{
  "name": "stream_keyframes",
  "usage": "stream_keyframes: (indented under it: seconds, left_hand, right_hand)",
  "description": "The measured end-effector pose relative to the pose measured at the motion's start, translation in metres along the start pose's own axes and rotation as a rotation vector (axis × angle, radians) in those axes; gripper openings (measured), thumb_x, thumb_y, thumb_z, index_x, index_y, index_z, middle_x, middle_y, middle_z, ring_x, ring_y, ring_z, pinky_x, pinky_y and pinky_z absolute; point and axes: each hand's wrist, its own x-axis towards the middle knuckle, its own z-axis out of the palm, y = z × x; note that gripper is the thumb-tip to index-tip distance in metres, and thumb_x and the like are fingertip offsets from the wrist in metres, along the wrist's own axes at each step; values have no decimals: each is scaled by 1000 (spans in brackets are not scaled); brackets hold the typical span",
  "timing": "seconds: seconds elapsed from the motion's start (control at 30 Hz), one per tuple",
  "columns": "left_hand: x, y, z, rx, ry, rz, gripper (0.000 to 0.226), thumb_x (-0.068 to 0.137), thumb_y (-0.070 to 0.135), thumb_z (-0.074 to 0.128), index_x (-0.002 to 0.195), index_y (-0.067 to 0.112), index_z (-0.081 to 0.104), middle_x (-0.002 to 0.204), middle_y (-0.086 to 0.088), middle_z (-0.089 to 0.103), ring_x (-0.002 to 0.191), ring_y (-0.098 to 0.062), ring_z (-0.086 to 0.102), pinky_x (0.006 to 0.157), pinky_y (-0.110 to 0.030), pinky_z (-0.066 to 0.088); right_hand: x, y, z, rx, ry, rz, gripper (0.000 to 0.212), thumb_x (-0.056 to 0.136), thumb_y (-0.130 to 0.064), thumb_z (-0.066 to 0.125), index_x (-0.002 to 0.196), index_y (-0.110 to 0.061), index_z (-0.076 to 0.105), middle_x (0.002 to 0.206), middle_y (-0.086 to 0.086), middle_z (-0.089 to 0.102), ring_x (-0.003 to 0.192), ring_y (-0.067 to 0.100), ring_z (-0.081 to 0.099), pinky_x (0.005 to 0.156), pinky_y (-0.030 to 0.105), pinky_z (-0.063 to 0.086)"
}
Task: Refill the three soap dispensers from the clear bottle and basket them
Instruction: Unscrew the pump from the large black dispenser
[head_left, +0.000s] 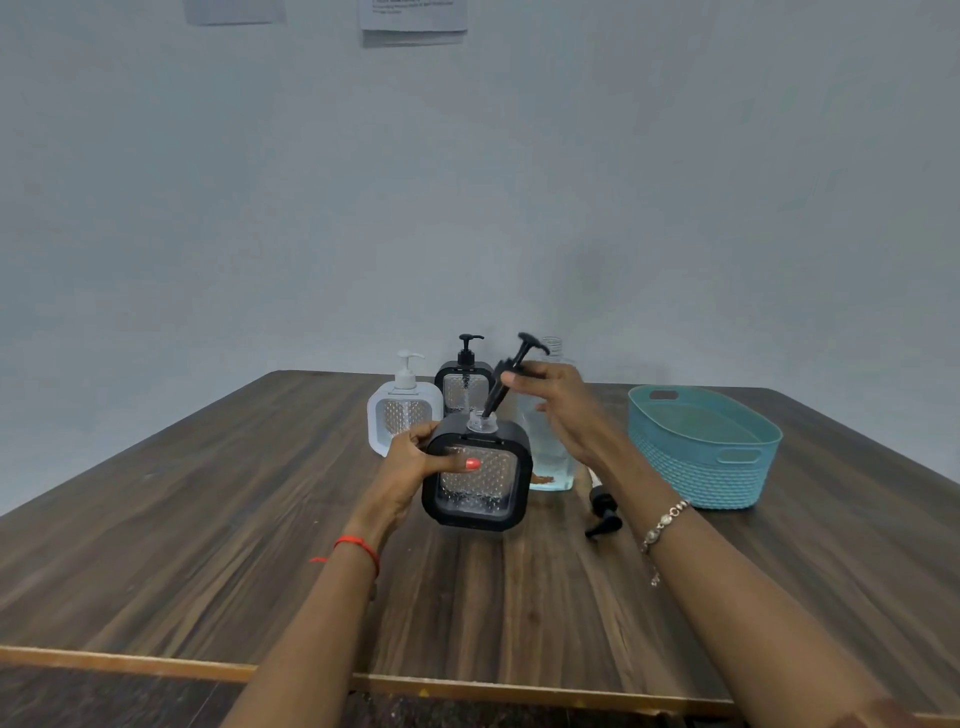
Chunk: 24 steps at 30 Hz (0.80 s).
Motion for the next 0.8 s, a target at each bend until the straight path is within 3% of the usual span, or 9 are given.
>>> stream_keyframes:
  seconds: [0.13, 0.27, 0.33, 0.4, 0.47, 0.53, 0.57, 0.67, 0.8]
  left_hand:
    - [1, -1, -2, 9, 57, -8, 45, 57, -12, 76, 93, 13, 68, 80, 3, 75, 78, -11, 70, 65, -18, 54]
    - [3, -1, -6, 0, 177, -5, 45, 58, -11, 77, 96, 9, 66, 85, -2, 73, 74, -13, 68, 60, -17, 54]
    - [5, -2, -8, -29, 257, -5, 46, 59, -11, 78, 100, 6, 65, 88, -6, 70, 73, -15, 67, 57, -18, 55]
    - [7, -3, -10, -52, 318, 6, 47, 60, -10, 78, 102, 4, 64, 90, -8, 69, 74, -17, 66, 56, -19, 55]
    - [7, -4, -12, -73, 370, 35, 47, 60, -9, 78, 104, 3, 64, 90, -7, 69, 71, -15, 67, 55, -18, 54]
    - [6, -3, -11, -103, 406, 60, 45, 62, -9, 77, 103, 5, 63, 88, -4, 69, 65, -8, 68, 55, -17, 54]
    - [6, -3, -10, -120, 416, 68, 45, 63, -9, 77, 102, 5, 62, 88, -4, 68, 63, -5, 67, 56, -17, 54]
    - [6, -3, -10, -148, 430, 77, 44, 64, -8, 77, 101, 7, 61, 89, -3, 68, 69, -9, 67, 58, -18, 55]
    - [7, -3, -9, -148, 430, 86, 44, 64, -7, 77, 102, 9, 61, 90, -4, 68, 77, -16, 66, 62, -20, 57]
  right_hand:
    - [4, -7, -13, 109, 229, -153, 9, 81, -14, 67, 86, -20, 69, 85, -3, 68, 84, 9, 58, 72, 28, 38]
    - [-1, -6, -24, 183, 317, -290, 17, 68, -21, 77, 84, -20, 72, 81, 2, 69, 75, 21, 60, 75, 39, 49]
    - [-11, 2, -26, 50, 256, -326, 27, 68, -13, 79, 92, -23, 70, 91, 1, 70, 88, 24, 66, 85, 43, 52]
    - [-22, 15, -26, -199, 136, -377, 34, 69, -4, 77, 98, -19, 66, 99, -2, 69, 93, 21, 65, 84, 40, 55]
    - [-31, 36, -26, -485, 9, -481, 39, 68, 2, 75, 101, -17, 68, 99, -5, 65, 91, 17, 63, 80, 31, 54]
    - [-36, 62, -27, -695, -146, -545, 44, 68, 9, 61, 104, -15, 69, 101, 1, 62, 92, 12, 60, 81, 16, 49]
    - [-39, 74, -26, -773, -239, -515, 46, 70, 11, 55, 106, -14, 69, 105, 4, 61, 95, 11, 58, 84, 12, 46]
    - [-48, 97, -21, -1004, -450, -408, 49, 78, 9, 49, 119, -15, 62, 120, 3, 54, 108, 15, 53, 94, 21, 45]
    - [-50, 102, -16, -1043, -460, -328, 49, 84, 7, 45, 128, -13, 55, 126, 6, 49, 113, 17, 49, 93, 15, 35]
